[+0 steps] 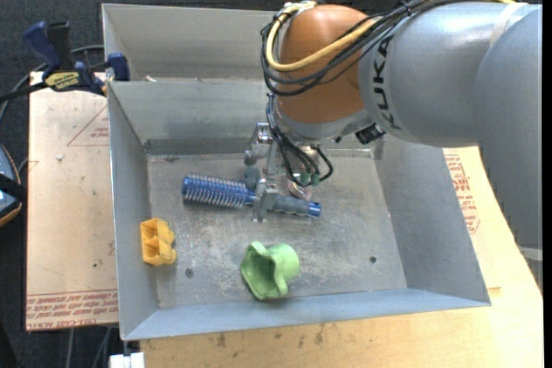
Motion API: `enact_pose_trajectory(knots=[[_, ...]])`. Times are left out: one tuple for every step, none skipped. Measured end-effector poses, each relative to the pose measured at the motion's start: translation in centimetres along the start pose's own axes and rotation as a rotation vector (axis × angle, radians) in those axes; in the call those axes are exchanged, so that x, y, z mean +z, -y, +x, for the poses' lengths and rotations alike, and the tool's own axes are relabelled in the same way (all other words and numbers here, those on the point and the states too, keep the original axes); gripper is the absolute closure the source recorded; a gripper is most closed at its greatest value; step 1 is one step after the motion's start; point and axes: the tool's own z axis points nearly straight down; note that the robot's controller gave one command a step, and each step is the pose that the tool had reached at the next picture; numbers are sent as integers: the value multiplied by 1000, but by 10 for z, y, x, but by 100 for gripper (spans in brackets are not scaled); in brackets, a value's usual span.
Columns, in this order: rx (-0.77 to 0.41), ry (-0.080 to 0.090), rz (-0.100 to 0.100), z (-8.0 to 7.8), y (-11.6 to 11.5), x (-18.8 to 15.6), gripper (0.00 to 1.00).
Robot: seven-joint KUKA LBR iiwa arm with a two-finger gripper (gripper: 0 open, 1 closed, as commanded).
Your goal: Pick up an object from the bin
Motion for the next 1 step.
enact_pose_trajectory(knots=[[-82, 13, -2, -21, 0, 100, 0]])
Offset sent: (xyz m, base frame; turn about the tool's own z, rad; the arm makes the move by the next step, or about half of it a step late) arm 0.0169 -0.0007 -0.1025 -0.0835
